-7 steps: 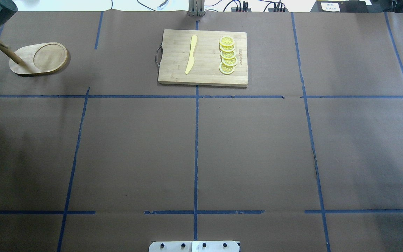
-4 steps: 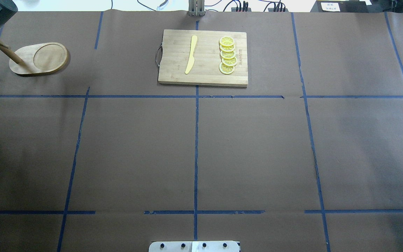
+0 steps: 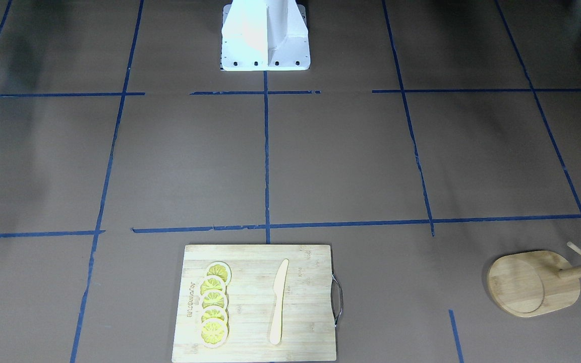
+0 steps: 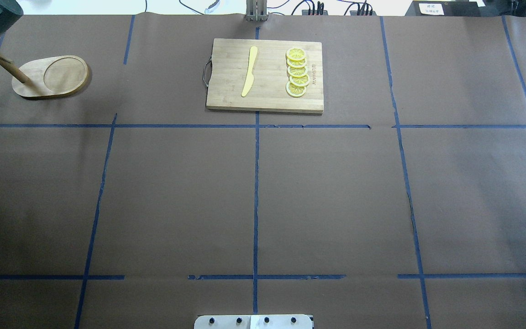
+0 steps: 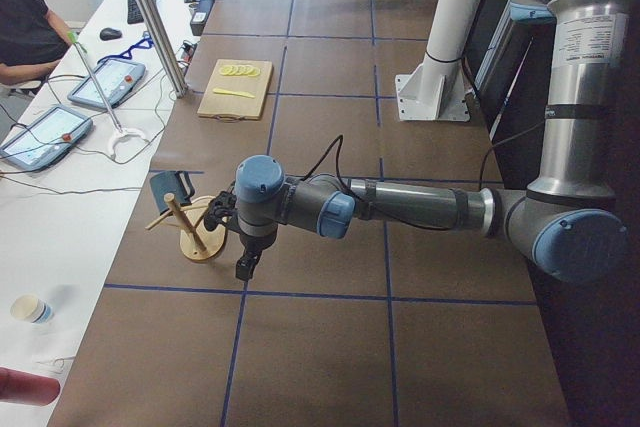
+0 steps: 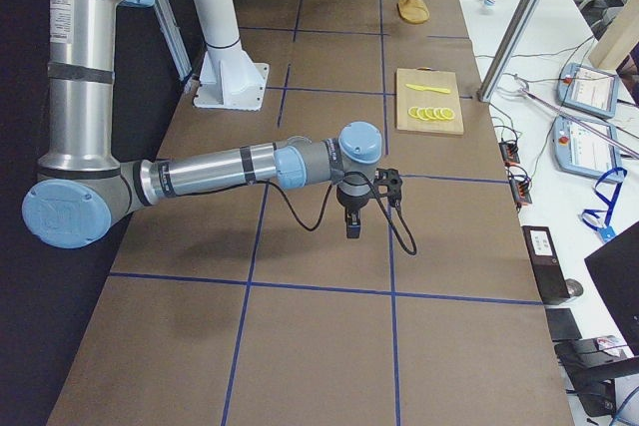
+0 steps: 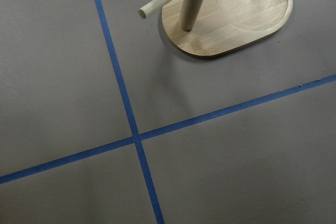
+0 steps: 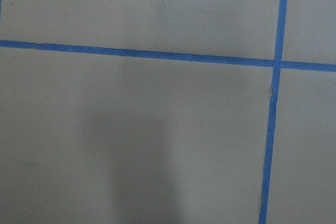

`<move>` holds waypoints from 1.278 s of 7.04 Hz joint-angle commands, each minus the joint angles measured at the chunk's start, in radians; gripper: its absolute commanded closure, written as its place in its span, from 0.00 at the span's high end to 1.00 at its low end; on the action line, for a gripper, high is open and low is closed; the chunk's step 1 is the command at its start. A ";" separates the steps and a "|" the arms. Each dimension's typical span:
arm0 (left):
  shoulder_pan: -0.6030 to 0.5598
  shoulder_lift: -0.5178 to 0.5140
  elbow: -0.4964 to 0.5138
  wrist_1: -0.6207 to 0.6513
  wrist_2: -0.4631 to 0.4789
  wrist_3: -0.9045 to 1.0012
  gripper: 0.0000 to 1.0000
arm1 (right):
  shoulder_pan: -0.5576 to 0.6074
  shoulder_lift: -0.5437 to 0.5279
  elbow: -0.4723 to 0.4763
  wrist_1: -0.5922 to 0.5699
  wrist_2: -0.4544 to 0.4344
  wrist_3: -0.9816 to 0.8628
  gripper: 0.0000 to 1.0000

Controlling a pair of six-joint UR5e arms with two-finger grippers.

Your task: Hang cup on storage rack

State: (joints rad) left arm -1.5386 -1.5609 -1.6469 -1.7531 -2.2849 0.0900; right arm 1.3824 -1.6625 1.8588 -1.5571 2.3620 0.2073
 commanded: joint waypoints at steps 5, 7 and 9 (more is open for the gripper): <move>0.015 0.076 -0.014 0.027 -0.073 0.007 1.00 | 0.165 -0.040 -0.124 -0.005 0.011 -0.066 1.00; 0.018 0.082 -0.017 0.014 -0.080 0.008 1.00 | 0.165 -0.040 -0.122 -0.003 0.000 -0.080 1.00; 0.020 0.113 0.028 -0.119 -0.073 0.008 1.00 | 0.165 -0.036 -0.121 -0.015 -0.001 -0.082 1.00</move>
State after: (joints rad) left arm -1.5199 -1.4640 -1.6455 -1.7986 -2.3594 0.0983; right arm 1.5470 -1.6971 1.7382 -1.5684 2.3625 0.1283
